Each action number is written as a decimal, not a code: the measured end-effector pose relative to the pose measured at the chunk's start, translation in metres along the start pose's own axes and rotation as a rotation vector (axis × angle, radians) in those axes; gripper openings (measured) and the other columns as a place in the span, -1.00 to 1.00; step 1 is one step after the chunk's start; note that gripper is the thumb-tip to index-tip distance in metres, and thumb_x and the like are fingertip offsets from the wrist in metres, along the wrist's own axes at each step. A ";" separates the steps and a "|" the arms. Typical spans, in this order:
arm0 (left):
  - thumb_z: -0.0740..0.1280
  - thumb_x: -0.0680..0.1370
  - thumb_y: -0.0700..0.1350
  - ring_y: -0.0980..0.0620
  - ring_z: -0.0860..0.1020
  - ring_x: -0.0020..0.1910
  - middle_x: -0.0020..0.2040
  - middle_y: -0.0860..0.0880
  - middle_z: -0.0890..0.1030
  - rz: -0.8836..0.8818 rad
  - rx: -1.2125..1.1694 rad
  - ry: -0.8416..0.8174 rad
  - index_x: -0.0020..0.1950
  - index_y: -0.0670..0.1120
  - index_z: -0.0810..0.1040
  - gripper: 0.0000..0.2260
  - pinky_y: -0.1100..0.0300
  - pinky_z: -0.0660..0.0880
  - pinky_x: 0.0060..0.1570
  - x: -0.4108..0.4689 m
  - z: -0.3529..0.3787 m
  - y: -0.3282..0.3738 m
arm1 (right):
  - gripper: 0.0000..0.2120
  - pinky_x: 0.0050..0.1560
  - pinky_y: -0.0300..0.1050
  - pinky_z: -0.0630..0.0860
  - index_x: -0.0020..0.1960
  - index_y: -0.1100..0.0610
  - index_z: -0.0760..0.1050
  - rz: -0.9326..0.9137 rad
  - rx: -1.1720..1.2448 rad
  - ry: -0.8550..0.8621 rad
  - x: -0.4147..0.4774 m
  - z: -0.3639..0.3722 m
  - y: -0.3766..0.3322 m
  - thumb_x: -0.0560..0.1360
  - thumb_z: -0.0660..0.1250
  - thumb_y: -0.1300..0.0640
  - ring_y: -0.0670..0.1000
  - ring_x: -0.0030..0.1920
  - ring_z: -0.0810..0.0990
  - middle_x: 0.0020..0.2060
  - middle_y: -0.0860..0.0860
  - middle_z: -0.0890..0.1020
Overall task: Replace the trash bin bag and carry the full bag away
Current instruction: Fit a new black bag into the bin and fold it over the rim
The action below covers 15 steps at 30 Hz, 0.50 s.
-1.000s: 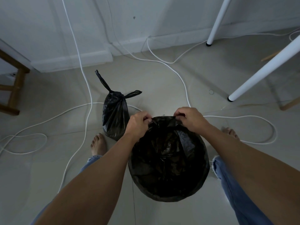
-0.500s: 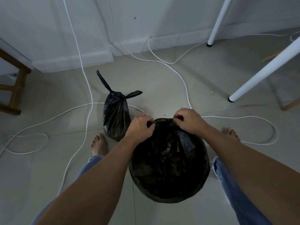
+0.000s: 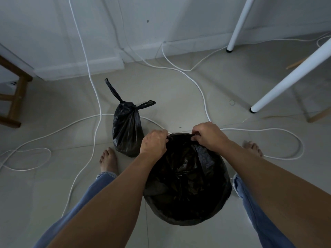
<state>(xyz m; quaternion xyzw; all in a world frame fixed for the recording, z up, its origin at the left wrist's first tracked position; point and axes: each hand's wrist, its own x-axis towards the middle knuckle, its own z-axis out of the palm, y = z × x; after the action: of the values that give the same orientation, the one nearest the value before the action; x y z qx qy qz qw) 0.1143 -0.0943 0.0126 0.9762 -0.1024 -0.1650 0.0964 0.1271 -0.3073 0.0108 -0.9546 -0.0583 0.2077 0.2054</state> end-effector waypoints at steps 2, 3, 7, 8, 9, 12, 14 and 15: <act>0.25 0.66 -0.08 -0.17 0.55 0.18 0.12 -0.15 0.62 -0.024 0.001 0.008 0.15 -0.16 0.54 -0.82 -0.01 0.49 0.09 -0.001 -0.001 -0.001 | -0.77 0.01 -0.11 0.51 0.04 0.05 0.62 0.050 0.162 0.053 -0.005 -0.005 0.004 0.45 0.40 -0.04 0.07 -0.05 0.62 -0.10 0.05 0.69; 0.25 0.65 -0.06 -0.17 0.55 0.18 0.11 -0.15 0.62 -0.036 -0.006 0.014 0.14 -0.16 0.55 -0.80 -0.02 0.49 0.10 -0.001 -0.003 -0.003 | -0.77 0.02 -0.12 0.50 0.06 0.05 0.62 0.072 0.249 0.101 -0.007 -0.009 0.006 0.48 0.37 -0.03 0.04 -0.05 0.62 -0.10 0.03 0.69; 0.30 0.62 0.06 -0.15 0.54 0.20 0.13 -0.14 0.61 -0.024 -0.078 0.053 0.24 -0.13 0.54 -0.68 -0.05 0.54 0.13 -0.006 -0.008 -0.017 | -0.75 0.00 -0.09 0.47 0.04 0.09 0.59 0.164 0.354 0.209 -0.016 -0.027 0.020 0.57 0.20 -0.02 0.08 -0.02 0.61 -0.06 0.06 0.69; 0.32 0.60 0.07 -0.14 0.54 0.21 0.14 -0.12 0.61 -0.019 -0.091 0.049 0.25 -0.11 0.54 -0.68 -0.04 0.55 0.13 -0.006 -0.010 -0.020 | -0.75 -0.03 -0.09 0.47 0.01 0.10 0.59 0.171 0.335 0.213 -0.018 -0.029 0.023 0.56 0.22 -0.03 0.07 -0.05 0.60 -0.09 0.06 0.68; 0.34 0.59 0.06 -0.14 0.54 0.20 0.13 -0.10 0.61 -0.018 -0.093 0.033 0.23 -0.09 0.55 -0.70 -0.03 0.56 0.12 -0.007 -0.011 -0.023 | -0.75 -0.07 -0.12 0.45 -0.01 0.09 0.59 0.173 0.320 0.203 -0.020 -0.030 0.024 0.54 0.26 -0.06 0.05 -0.09 0.60 -0.12 0.03 0.67; 0.34 0.59 -0.03 -0.19 0.59 0.12 0.07 -0.11 0.63 -0.049 -0.052 -0.028 0.09 -0.10 0.60 -0.83 -0.01 0.54 0.03 -0.007 -0.015 -0.023 | -0.71 -0.07 -0.14 0.50 -0.03 0.04 0.60 0.112 0.223 0.071 -0.024 -0.025 0.018 0.39 0.43 -0.15 0.00 -0.14 0.61 -0.18 -0.05 0.65; 0.32 0.60 -0.08 -0.24 0.60 0.09 0.07 -0.15 0.64 -0.067 -0.004 -0.060 0.08 -0.11 0.59 -0.86 -0.02 0.52 -0.01 -0.007 -0.017 -0.020 | -0.72 -0.01 -0.11 0.53 0.02 0.05 0.60 0.076 0.065 -0.033 -0.023 -0.019 0.012 0.36 0.47 -0.05 0.06 -0.07 0.63 -0.12 0.00 0.67; 0.32 0.60 -0.10 -0.26 0.61 0.09 0.07 -0.16 0.64 -0.068 0.017 -0.069 0.08 -0.12 0.59 -0.86 -0.03 0.52 -0.02 -0.008 -0.018 -0.019 | -0.75 0.00 -0.10 0.53 0.03 0.06 0.60 0.071 -0.006 -0.045 -0.022 -0.016 0.011 0.38 0.45 0.01 0.10 -0.02 0.62 -0.08 0.04 0.67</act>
<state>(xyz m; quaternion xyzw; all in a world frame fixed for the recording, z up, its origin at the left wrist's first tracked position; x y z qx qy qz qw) 0.1165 -0.0718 0.0275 0.9736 -0.0741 -0.2009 0.0787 0.1146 -0.3273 0.0275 -0.9518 -0.0297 0.2360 0.1938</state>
